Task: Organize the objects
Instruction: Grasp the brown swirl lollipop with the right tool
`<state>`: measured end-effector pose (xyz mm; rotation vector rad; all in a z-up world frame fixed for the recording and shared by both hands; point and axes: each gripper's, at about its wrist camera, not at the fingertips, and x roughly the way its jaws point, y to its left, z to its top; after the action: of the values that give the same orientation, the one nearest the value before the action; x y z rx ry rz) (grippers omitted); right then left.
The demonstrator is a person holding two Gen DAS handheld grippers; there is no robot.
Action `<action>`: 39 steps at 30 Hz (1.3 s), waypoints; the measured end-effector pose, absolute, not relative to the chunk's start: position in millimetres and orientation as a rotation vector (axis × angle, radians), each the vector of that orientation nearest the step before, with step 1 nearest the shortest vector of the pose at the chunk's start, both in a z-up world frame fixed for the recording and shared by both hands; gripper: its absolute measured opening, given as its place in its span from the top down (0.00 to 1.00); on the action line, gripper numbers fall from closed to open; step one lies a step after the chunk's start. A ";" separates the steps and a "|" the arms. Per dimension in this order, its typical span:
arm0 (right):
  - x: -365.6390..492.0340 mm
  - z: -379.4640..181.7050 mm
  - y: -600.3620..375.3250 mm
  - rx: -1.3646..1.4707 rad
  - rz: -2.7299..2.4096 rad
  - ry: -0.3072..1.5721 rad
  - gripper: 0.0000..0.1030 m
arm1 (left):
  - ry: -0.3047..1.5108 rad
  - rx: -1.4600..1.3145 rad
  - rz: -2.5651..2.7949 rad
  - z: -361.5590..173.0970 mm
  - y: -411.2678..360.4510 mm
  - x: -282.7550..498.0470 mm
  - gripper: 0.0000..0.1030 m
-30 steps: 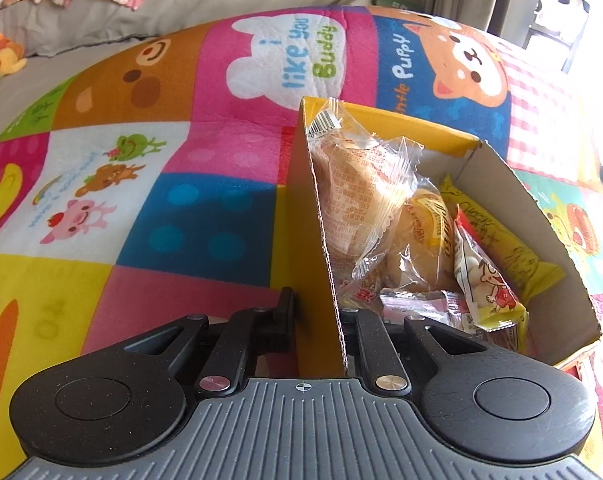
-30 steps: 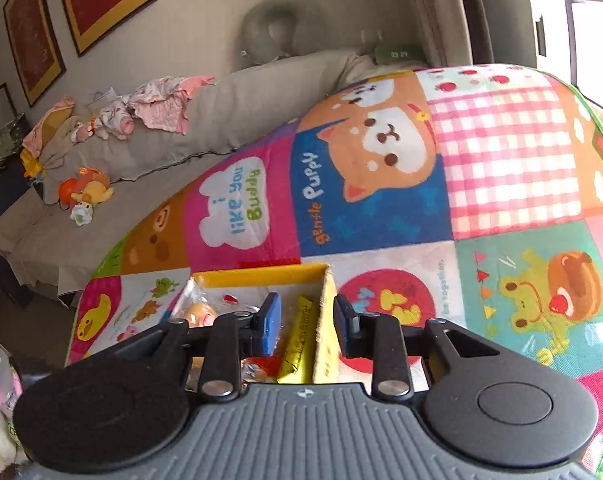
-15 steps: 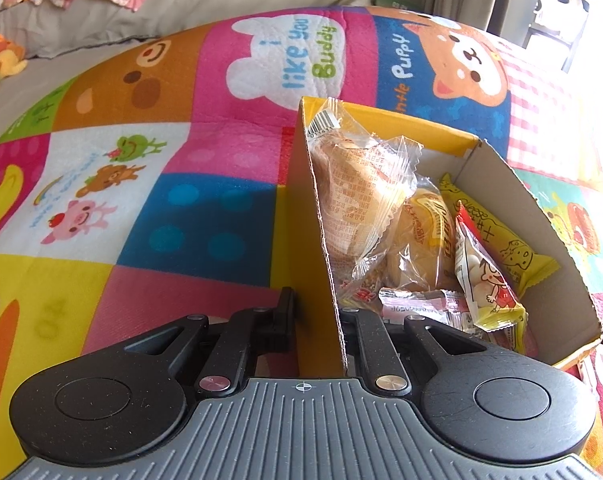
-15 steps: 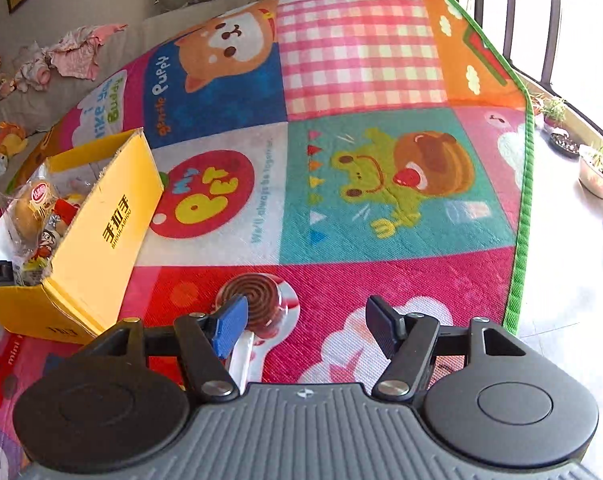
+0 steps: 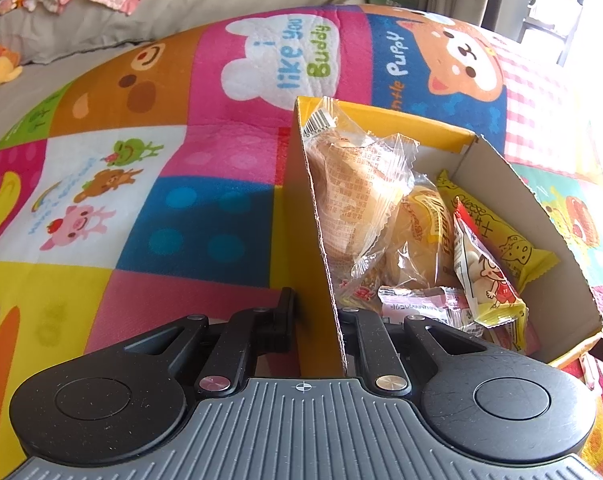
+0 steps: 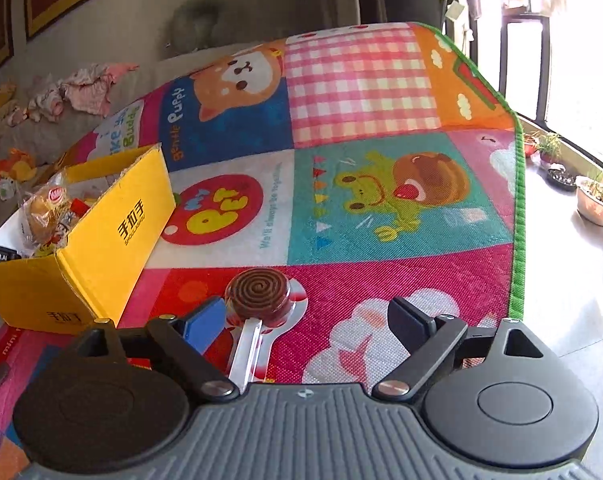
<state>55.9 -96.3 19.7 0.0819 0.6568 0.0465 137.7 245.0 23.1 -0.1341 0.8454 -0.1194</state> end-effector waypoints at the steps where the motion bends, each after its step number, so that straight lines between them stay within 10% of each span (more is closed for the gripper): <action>1: 60.2 18.6 -93.4 0.065 0.063 0.677 0.14 | 0.845 -0.134 -0.119 23.1 244.8 137.5 0.87; 10: 88.2 10.3 -72.9 -0.014 0.174 0.740 0.16 | 0.847 -0.132 -0.118 23.3 244.4 137.6 0.87; 18: 82.2 15.8 -66.8 -0.057 0.163 0.717 0.57 | 0.845 -0.138 -0.116 22.9 245.0 137.1 0.87; 39: -14.7 84.9 -53.2 -0.037 0.256 0.745 0.57 | 0.858 -0.123 -0.118 24.5 243.6 138.3 0.87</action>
<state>-14.7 -53.2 84.9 -0.0366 0.7451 0.2563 138.3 243.6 24.5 -0.1230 0.8578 -0.1181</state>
